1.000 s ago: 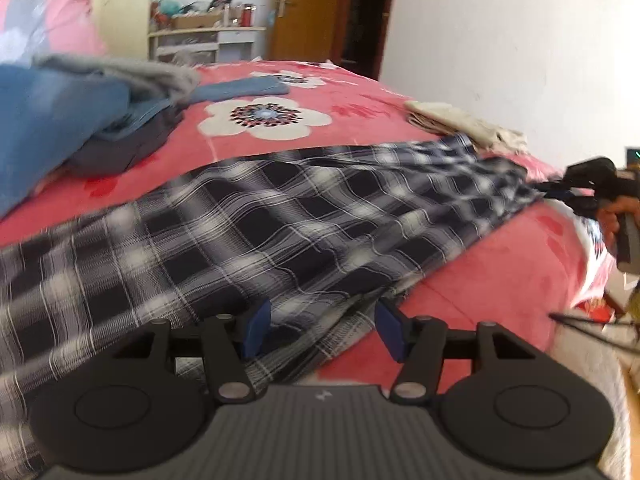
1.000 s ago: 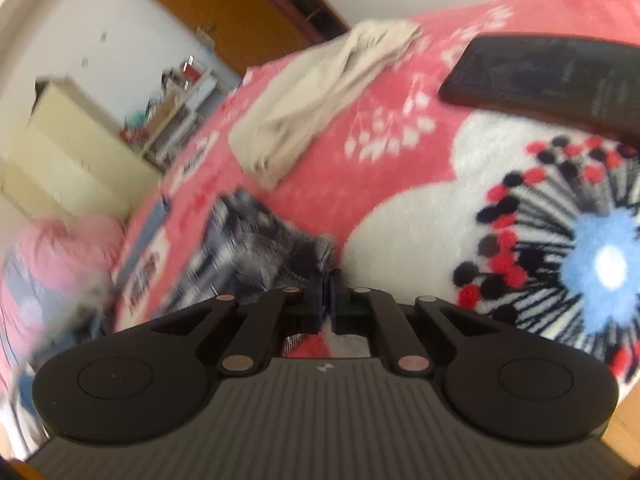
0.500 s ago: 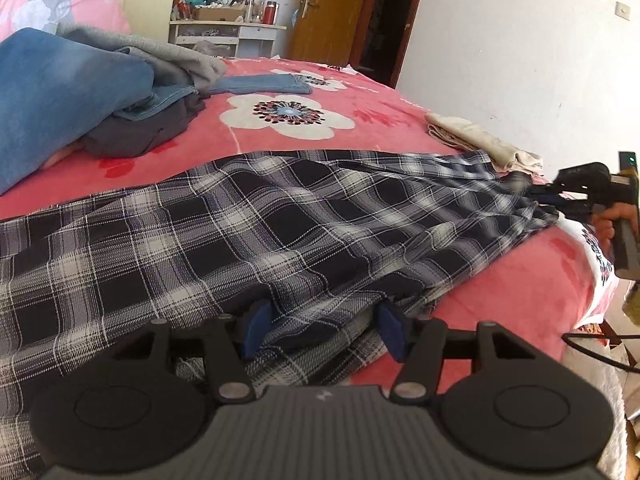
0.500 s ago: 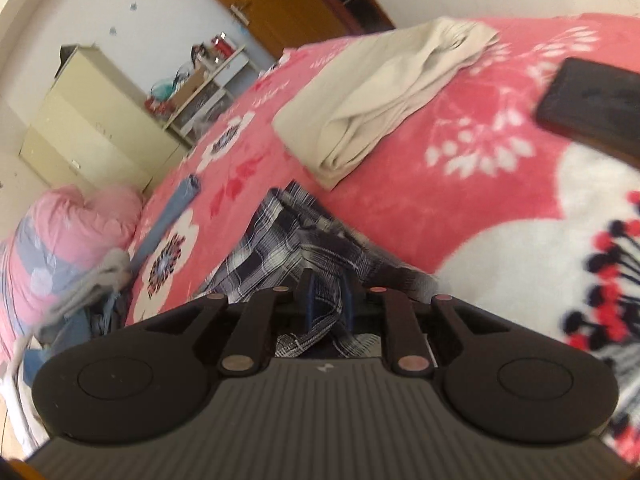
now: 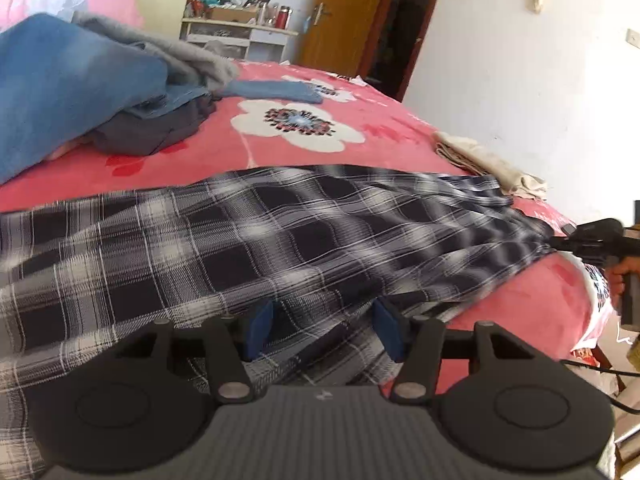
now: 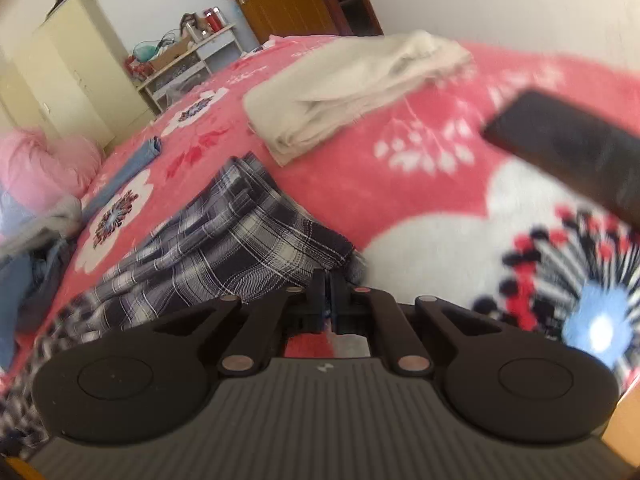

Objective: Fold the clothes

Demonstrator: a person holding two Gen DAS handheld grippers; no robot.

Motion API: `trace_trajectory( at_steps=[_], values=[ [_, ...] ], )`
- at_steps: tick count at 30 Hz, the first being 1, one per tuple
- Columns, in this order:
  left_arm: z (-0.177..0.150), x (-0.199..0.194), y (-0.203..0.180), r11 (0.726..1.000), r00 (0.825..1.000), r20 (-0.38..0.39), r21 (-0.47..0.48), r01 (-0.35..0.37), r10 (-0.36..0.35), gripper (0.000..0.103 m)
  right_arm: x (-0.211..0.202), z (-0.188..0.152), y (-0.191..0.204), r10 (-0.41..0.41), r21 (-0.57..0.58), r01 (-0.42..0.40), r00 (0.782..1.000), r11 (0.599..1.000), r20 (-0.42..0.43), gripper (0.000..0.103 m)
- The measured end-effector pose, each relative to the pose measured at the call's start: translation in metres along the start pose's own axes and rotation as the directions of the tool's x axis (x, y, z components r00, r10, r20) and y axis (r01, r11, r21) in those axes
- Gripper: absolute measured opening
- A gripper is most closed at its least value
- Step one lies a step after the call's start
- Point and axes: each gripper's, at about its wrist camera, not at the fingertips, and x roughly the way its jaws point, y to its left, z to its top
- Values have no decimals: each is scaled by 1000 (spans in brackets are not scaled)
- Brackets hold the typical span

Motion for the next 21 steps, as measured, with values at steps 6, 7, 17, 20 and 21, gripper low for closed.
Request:
trace_trajectory(
  at_steps=[6, 7, 17, 20, 21],
  values=[
    [-4, 3, 2, 1000, 1000, 0, 15, 9, -9, 57, -26, 21, 40, 30, -82, -22, 995, 996, 100, 6],
    [-5, 3, 3, 1000, 1000, 1, 12, 12, -12, 57, -26, 24, 49, 59, -104, -49, 994, 993, 96, 6],
    [-7, 2, 12, 999, 999, 0, -7, 52, -52, 57, 110, 53, 144, 54, -424, -120, 985, 898, -166, 6],
    [-6, 2, 13, 998, 999, -3, -9, 54, -54, 57, 115, 94, 140, 107, -328, -108, 994, 938, -23, 6],
    [-7, 2, 13, 998, 999, -1, -8, 54, -54, 57, 115, 108, 137, 123, -283, -109, 992, 953, 29, 6]
  ],
)
